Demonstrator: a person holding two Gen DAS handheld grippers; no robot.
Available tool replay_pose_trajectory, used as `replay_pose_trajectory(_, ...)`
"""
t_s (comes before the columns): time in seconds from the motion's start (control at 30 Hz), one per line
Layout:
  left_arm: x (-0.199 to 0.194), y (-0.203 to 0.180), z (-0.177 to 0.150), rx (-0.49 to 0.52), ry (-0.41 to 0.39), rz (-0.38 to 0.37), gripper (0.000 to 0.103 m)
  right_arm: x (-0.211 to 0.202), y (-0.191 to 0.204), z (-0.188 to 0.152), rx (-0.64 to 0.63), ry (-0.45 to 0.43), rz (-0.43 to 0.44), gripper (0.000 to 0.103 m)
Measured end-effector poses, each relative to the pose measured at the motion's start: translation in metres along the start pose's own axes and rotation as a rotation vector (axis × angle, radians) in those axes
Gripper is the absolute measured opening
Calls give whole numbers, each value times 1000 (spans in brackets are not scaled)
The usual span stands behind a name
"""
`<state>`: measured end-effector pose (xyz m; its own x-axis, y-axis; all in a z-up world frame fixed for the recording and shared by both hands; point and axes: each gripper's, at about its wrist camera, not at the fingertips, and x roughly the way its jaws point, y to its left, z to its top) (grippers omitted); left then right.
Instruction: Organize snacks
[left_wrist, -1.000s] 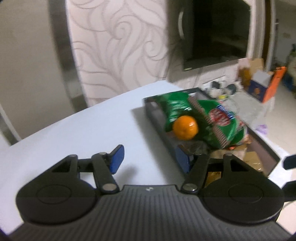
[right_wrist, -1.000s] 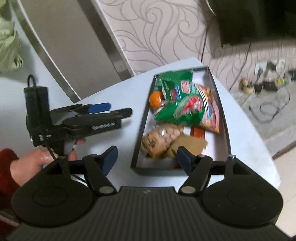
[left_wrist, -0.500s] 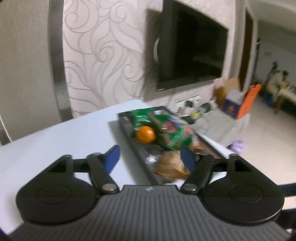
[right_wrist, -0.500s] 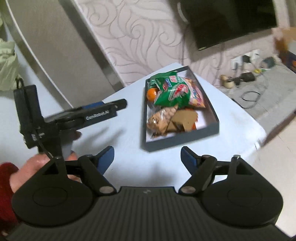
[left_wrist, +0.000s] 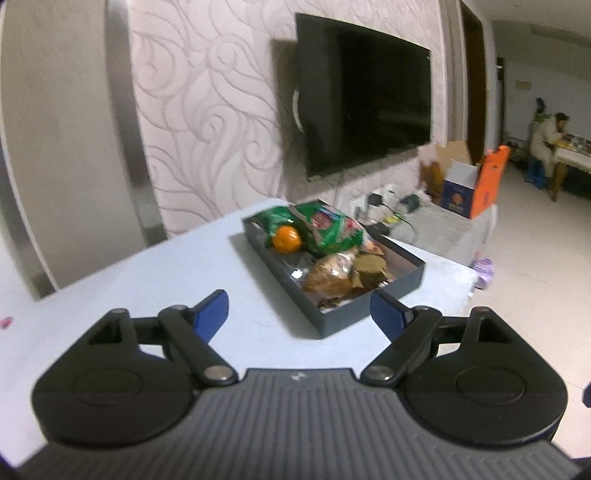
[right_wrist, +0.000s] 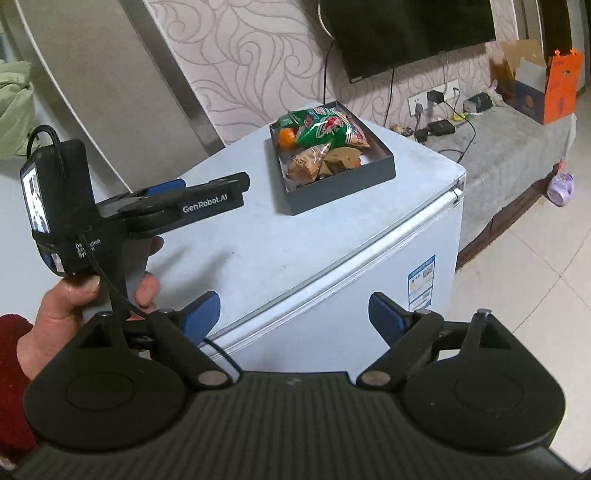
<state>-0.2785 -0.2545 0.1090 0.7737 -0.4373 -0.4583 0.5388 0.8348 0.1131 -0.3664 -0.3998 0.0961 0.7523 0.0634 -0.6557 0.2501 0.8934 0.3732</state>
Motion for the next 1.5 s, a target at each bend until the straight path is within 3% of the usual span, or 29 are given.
replay_pose_trajectory(0.17, -5, -5, 4, -6, -26, 28, 85, -12, -3, -2, 11, -35, 8, 91)
replay_pose_trajectory(0.3, -1, -8, 8, -53, -1, -6, 85, -11, -5, -9, -12, -10, 17, 91)
replay_pose_trajectory(0.53, 6, -21, 15, -55, 4, -3, 85, -14, -12, -6, -30, -18, 29, 91)
replay_pose_trajectory(0.97, 10, -39, 13, -29, 32, -30, 85, -24, -18, -4, -69, -51, 7, 91)
replay_pose_trajectory(1.5, 1, -52, 11, -6, 38, -40, 85, -20, -16, -5, -93, -12, 49, 92)
